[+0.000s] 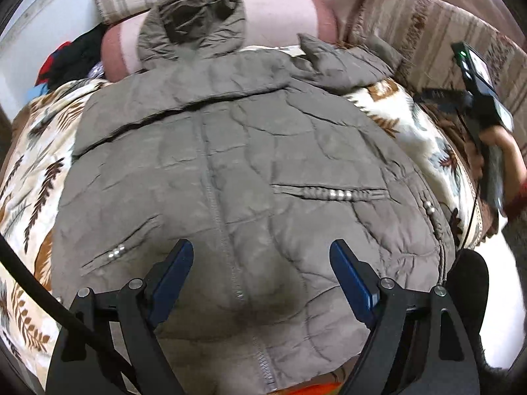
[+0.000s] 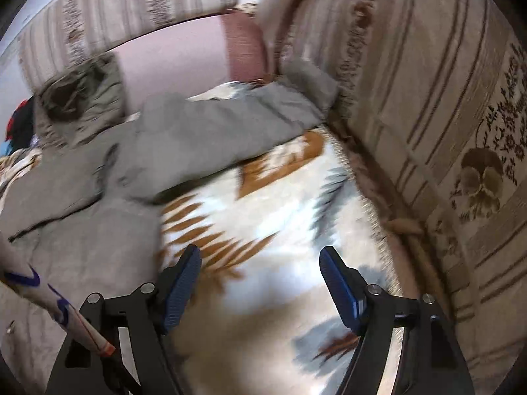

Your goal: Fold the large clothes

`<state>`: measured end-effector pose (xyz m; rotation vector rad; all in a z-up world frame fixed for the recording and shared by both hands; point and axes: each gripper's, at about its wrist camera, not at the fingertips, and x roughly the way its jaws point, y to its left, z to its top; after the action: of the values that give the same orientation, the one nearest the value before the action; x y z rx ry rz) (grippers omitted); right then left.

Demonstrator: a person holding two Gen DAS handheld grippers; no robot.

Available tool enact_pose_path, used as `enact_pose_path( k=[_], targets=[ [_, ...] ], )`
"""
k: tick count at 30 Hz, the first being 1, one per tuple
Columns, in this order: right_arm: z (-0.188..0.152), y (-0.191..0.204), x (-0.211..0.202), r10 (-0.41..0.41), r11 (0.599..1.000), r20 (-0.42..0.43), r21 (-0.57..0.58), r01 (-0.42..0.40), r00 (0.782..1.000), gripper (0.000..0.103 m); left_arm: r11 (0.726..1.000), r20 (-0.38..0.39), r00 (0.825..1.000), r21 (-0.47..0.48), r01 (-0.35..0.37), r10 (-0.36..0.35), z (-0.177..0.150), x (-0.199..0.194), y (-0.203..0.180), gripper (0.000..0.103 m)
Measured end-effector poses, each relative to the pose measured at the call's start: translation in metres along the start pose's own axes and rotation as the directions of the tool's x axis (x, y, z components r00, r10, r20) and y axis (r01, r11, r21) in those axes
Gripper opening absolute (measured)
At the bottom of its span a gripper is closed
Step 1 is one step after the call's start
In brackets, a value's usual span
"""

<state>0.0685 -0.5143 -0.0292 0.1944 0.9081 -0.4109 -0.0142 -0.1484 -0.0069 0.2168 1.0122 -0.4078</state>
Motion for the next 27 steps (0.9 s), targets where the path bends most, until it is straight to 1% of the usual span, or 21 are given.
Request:
enact_pose_path(
  k=[2,5,7,9,12,13,14,15,16,18,19,21,24,25,27],
  targets=[
    [0.010,-0.016,0.009,-0.024,1.000,-0.004,0.020,0.024,1.000,0.071,1.000,0.009,1.000,0.009,0.001,-0.001,0.001,0.002,-0.003,0.084],
    [0.029,-0.045,0.023,-0.063,0.996,0.011,0.067,0.062,0.998,0.069,1.000,0.020,1.000,0.003,0.000,-0.001,0.005,0.004,-0.002,0.084],
    [0.042,-0.067,0.031,-0.063,0.990,0.017,0.127,0.061,0.998,0.070,1.000,0.017,1.000,-0.011,-0.003,0.003,0.007,0.006,0.001,0.084],
    [0.056,-0.095,0.042,-0.037,0.973,0.029,0.229,0.030,0.999,0.070,1.000,0.017,1.000,-0.018,-0.005,0.006,0.009,0.009,0.004,0.084],
    [0.072,-0.119,0.062,0.039,0.944,0.041,0.326,-0.050,0.998,0.069,0.999,-0.012,1.000,-0.034,-0.008,0.008,0.013,0.021,0.009,0.084],
    [0.077,-0.119,0.066,0.043,0.942,0.045,0.332,-0.056,0.998,0.069,0.999,-0.031,0.999,-0.041,-0.011,0.009,0.016,0.028,0.010,0.084],
    [0.085,-0.114,0.072,0.066,0.943,0.058,0.323,-0.081,0.996,0.069,0.999,-0.039,0.999,-0.042,-0.013,0.012,0.017,0.032,0.011,0.084],
    [0.095,-0.106,0.079,0.096,0.948,0.055,0.300,-0.109,0.994,0.069,0.999,-0.046,0.999,-0.043,-0.018,0.016,0.019,0.036,0.012,0.084],
    [0.102,-0.098,0.083,0.099,0.954,0.049,0.278,-0.109,0.994,0.069,0.999,-0.052,0.998,-0.044,-0.020,0.018,0.022,0.040,0.013,0.084],
    [0.120,-0.078,0.096,0.068,0.974,0.059,0.212,-0.079,0.996,0.069,0.999,-0.066,0.998,-0.043,-0.023,0.021,0.024,0.048,0.014,0.084],
    [0.126,-0.074,0.103,0.050,0.978,0.055,0.198,-0.060,0.997,0.069,0.999,-0.071,0.997,-0.041,-0.028,0.025,0.025,0.051,0.015,0.084],
    [0.141,-0.070,0.129,0.002,0.978,0.031,0.209,-0.009,1.000,0.069,0.998,-0.082,0.996,-0.047,-0.032,0.028,0.026,0.057,0.018,0.084],
    [0.153,-0.068,0.165,-0.018,0.973,-0.008,0.231,0.019,1.000,0.069,0.997,-0.105,0.994,-0.065,-0.045,0.038,0.028,0.067,0.025,0.084],
    [0.156,-0.066,0.175,-0.036,0.973,-0.017,0.229,0.039,0.999,0.069,0.996,-0.112,0.993,-0.073,-0.048,0.039,0.029,0.070,0.028,0.084],
    [0.162,-0.062,0.193,-0.080,0.968,-0.017,0.237,0.082,0.997,0.069,0.995,-0.122,0.992,-0.084,-0.052,0.042,0.030,0.076,0.032,0.084]
  ],
)
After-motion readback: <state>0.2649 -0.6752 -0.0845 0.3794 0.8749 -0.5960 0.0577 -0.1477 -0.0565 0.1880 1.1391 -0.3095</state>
